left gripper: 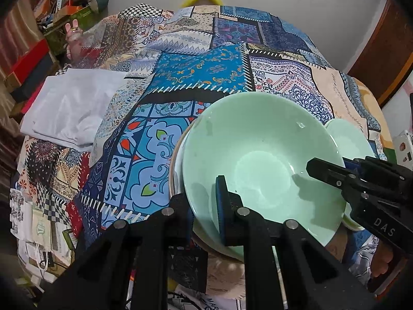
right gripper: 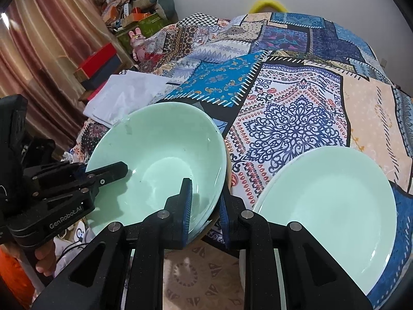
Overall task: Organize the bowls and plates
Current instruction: 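Lower the mint green bowl into the white spotted bowl, then grasp the rim of the nested bowl stack with both grippers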
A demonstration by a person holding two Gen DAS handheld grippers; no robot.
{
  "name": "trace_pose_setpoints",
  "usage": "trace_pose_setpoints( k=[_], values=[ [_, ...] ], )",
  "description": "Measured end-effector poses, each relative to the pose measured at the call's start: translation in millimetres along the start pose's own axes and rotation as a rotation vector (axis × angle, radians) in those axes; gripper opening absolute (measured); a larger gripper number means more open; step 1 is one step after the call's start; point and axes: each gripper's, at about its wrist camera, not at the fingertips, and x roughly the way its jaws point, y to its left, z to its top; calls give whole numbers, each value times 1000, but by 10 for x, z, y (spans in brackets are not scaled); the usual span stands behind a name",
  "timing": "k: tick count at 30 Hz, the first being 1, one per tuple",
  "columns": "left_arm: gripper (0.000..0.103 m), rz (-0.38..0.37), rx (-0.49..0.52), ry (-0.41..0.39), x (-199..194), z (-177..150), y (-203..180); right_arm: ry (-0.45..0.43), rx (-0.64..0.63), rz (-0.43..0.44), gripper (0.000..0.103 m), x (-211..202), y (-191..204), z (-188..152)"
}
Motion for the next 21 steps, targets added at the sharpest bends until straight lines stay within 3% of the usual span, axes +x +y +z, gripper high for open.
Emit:
trace_pose_setpoints(
  k=[10,21],
  values=[
    [20,-42,-54,36,-57,61,40,-29,-8,-10,20,-127,-51,16],
    [27,-41,-40,45,-163,69,-6,-43,-9,3,20,-200,-83,-5]
  ],
)
